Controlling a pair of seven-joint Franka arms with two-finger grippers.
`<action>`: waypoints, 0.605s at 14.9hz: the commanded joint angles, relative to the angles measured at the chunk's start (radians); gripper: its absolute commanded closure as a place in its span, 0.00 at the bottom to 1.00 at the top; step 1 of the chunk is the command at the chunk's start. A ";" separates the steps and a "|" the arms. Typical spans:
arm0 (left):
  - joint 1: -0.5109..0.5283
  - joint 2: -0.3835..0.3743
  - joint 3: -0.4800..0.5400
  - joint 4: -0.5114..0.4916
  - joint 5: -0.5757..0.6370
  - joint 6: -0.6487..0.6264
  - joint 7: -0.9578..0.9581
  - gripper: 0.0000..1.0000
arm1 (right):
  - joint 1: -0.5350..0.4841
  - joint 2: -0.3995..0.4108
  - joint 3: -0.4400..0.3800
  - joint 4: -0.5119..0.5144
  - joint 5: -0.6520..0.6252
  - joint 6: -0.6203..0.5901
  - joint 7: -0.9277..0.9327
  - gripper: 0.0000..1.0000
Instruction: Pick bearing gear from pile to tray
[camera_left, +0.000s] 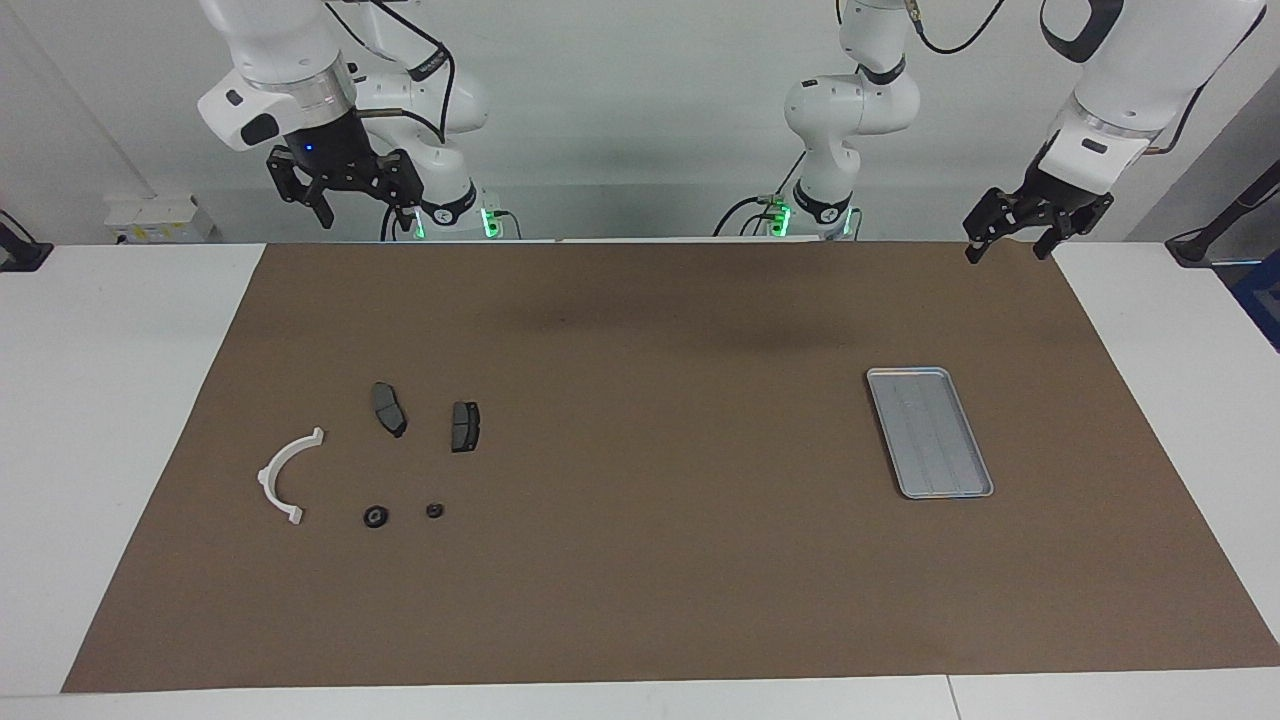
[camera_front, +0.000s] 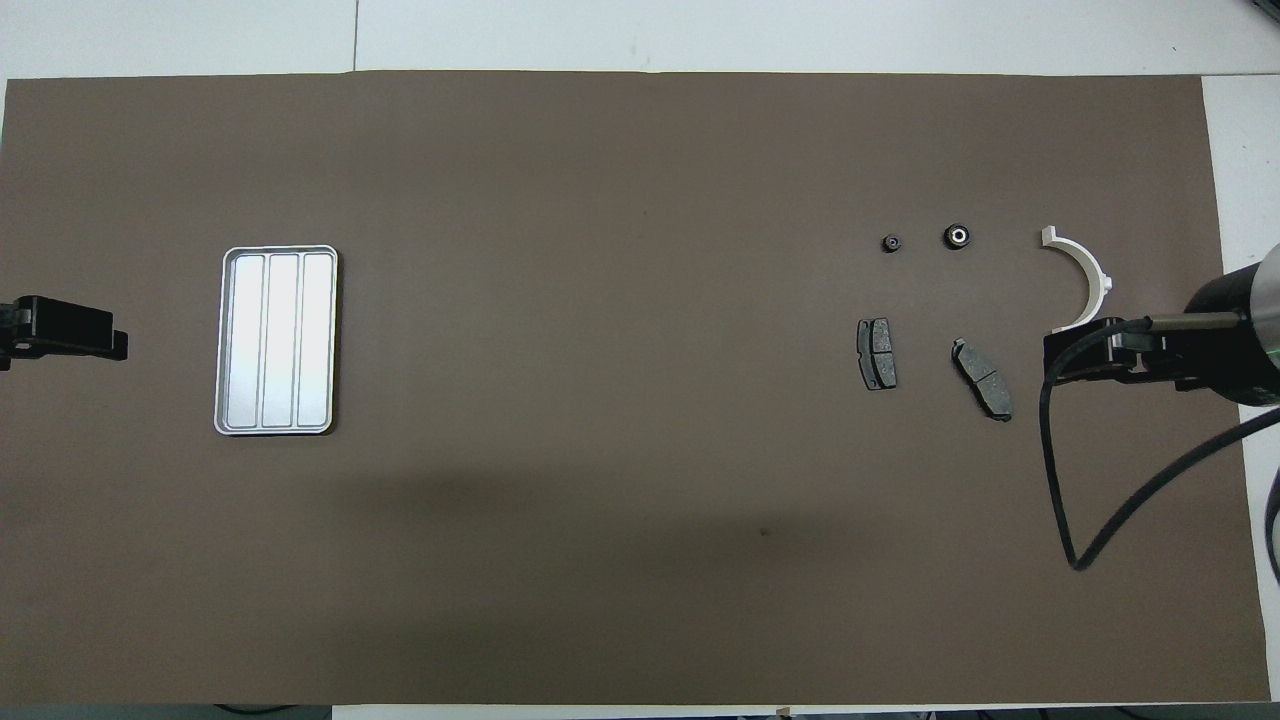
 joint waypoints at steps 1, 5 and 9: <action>-0.008 -0.015 0.007 -0.017 -0.005 0.001 0.004 0.00 | -0.019 -0.007 0.002 -0.060 0.020 0.092 -0.032 0.00; -0.008 -0.015 0.007 -0.017 -0.005 0.001 0.004 0.00 | -0.036 0.113 0.002 -0.103 -0.002 0.264 -0.032 0.00; -0.008 -0.015 0.007 -0.015 -0.005 0.007 -0.002 0.00 | -0.028 0.269 0.002 -0.100 -0.071 0.425 -0.020 0.00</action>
